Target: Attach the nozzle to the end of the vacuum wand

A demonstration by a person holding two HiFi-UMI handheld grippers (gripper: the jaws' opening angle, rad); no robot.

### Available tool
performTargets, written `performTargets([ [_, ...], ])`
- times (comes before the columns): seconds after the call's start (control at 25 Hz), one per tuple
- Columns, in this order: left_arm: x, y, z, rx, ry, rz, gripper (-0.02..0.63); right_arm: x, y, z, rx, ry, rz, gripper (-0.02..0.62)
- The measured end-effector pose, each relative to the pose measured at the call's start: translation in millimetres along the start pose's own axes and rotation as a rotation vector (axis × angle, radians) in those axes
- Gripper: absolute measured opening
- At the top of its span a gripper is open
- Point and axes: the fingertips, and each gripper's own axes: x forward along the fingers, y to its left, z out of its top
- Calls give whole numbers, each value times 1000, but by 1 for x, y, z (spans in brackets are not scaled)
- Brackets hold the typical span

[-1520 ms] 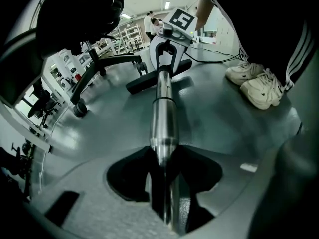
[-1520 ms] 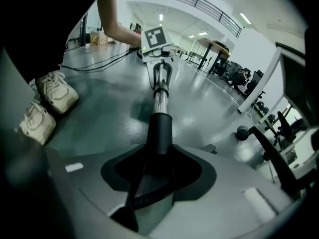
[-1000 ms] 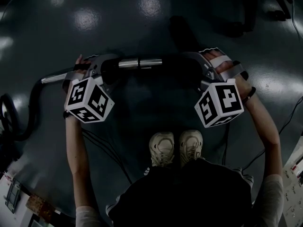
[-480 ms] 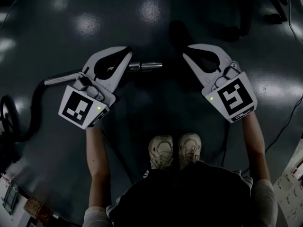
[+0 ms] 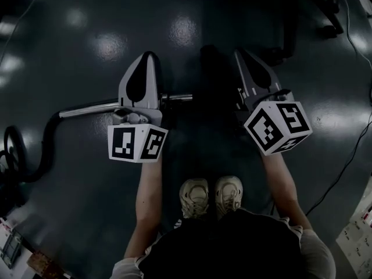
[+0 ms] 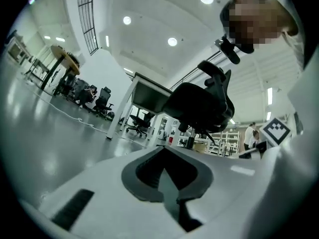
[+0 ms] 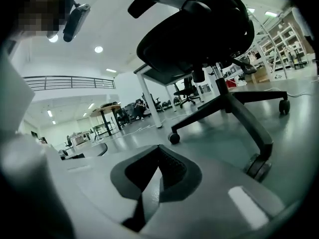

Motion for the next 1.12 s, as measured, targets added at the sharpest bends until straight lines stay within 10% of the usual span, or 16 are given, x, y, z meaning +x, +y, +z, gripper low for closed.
performTargets([
  [0.28,13,-15,94,85,-15,20,5,-10,33,76,-27,31,-38,8],
  [0.84,-18,-260,761,54,5,103,3,-227,365,668,-130,76,11,8],
  [1.12,-41,-331,820,129,-31,27,3,-281,412,738,-144,-37,70,8],
])
